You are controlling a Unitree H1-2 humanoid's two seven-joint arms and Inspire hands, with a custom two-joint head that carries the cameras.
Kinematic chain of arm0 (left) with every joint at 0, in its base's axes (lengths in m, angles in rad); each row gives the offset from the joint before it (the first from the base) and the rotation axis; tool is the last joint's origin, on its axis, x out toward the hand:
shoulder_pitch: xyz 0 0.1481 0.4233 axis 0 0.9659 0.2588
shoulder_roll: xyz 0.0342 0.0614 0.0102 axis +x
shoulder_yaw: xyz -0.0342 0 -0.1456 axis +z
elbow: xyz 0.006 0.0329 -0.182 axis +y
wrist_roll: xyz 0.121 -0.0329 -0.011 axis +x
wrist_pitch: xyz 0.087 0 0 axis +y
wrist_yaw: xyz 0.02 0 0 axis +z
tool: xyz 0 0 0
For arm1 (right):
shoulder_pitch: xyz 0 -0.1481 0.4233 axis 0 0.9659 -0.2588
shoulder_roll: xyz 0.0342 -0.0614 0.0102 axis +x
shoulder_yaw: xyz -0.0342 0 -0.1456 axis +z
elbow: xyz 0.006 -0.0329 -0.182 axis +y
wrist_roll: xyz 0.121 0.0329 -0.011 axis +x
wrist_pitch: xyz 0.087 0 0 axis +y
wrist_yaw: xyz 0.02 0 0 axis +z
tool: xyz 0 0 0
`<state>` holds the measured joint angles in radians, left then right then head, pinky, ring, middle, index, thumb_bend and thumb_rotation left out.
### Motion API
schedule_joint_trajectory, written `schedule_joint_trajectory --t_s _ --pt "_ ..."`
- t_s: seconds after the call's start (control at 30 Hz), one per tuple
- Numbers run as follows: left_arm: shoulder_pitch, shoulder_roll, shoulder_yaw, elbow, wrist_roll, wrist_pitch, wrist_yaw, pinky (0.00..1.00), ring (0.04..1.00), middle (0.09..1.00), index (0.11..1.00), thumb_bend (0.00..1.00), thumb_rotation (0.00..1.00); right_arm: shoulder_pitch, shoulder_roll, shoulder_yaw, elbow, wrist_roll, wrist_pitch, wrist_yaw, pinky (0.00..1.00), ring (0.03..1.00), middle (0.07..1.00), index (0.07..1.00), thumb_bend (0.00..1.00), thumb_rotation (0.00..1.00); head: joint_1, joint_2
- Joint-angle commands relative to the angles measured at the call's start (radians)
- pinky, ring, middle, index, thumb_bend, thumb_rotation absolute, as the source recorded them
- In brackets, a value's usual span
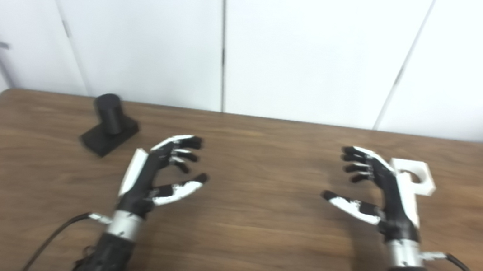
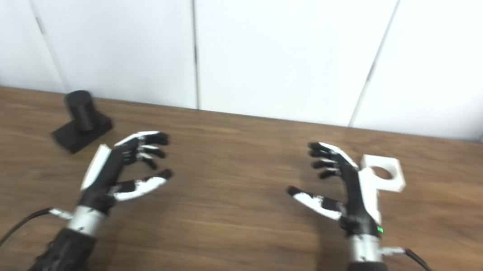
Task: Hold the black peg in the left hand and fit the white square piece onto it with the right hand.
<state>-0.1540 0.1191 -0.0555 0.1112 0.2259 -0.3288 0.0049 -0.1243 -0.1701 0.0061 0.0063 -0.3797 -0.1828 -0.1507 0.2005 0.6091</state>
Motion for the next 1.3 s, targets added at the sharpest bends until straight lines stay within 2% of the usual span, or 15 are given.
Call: schedule_joint_trajectory --t_s 0.0,0.1,0.17,0.27,0.37,0.47,0.73,0.9,1.07,1.27 --pt "-0.031 -0.018 -0.008 -0.006 0.014 -0.036 0.021 0.48 0.633 0.729 0.727 0.65 0.1 -0.026 -0.025 -0.014 -0.016 0.02 -0.064 -0.006 0.52 0.62 0.692 0.714 0.6 0.09 0.011 -0.001" --pt "-0.028 -0.041 -0.022 -0.007 0.045 -0.024 0.04 0.49 0.635 0.73 0.727 0.64 0.07 -0.024 -0.046 -0.022 -0.001 0.046 -0.095 -0.001 0.52 0.617 0.693 0.715 0.59 0.07 0.096 -0.028" --pt "-0.031 -0.058 -0.029 0.005 0.086 -0.028 0.067 0.49 0.638 0.726 0.721 0.65 0.09 -0.023 -0.058 -0.028 0.006 0.06 -0.102 0.003 0.53 0.623 0.695 0.716 0.59 0.06 0.149 -0.049" --pt "-0.04 -0.074 -0.042 0.033 0.112 -0.044 0.088 0.49 0.647 0.727 0.719 0.64 0.12 -0.019 -0.063 -0.038 -0.013 0.095 -0.073 0.024 0.54 0.633 0.703 0.724 0.58 0.01 0.195 -0.071" --pt "-0.041 -0.086 -0.05 0.032 0.135 -0.017 0.093 0.5 0.671 0.733 0.727 0.65 0.17 -0.012 -0.053 -0.048 -0.067 0.111 -0.019 0.043 0.51 0.621 0.694 0.706 0.57 0.0 0.22 -0.085" --pt "-0.044 -0.094 -0.052 0.037 0.146 -0.014 0.107 0.5 0.678 0.734 0.726 0.65 0.17 -0.008 -0.049 -0.051 -0.107 0.111 0.025 0.057 0.48 0.61 0.684 0.691 0.56 0.0 0.226 -0.088" --pt "-0.054 -0.093 -0.046 0.048 0.146 -0.043 0.141 0.49 0.662 0.724 0.72 0.67 0.16 -0.004 -0.037 -0.051 -0.131 0.105 0.045 0.066 0.46 0.584 0.662 0.677 0.54 0.0 0.217 -0.091" --pt "-0.062 -0.094 -0.034 0.028 0.144 -0.044 0.167 0.47 0.623 0.719 0.698 0.69 0.11 -0.002 -0.036 -0.052 -0.139 0.107 0.048 0.068 0.45 0.577 0.658 0.676 0.55 0.0 0.215 -0.092" --pt "-0.077 -0.071 -0.007 -0.04 0.122 0.009 0.144 0.48 0.597 0.703 0.682 0.75 0.05 0.0 -0.036 -0.056 -0.154 0.107 0.058 0.074 0.44 0.573 0.654 0.673 0.55 0.0 0.212 -0.096" --pt "-0.114 0.03 0.001 -0.12 0.102 0.145 0.017 0.43 0.576 0.68 0.668 0.76 0.06 0.006 -0.034 -0.056 -0.184 0.107 0.094 0.084 0.45 0.58 0.657 0.671 0.54 0.0 0.214 -0.098"
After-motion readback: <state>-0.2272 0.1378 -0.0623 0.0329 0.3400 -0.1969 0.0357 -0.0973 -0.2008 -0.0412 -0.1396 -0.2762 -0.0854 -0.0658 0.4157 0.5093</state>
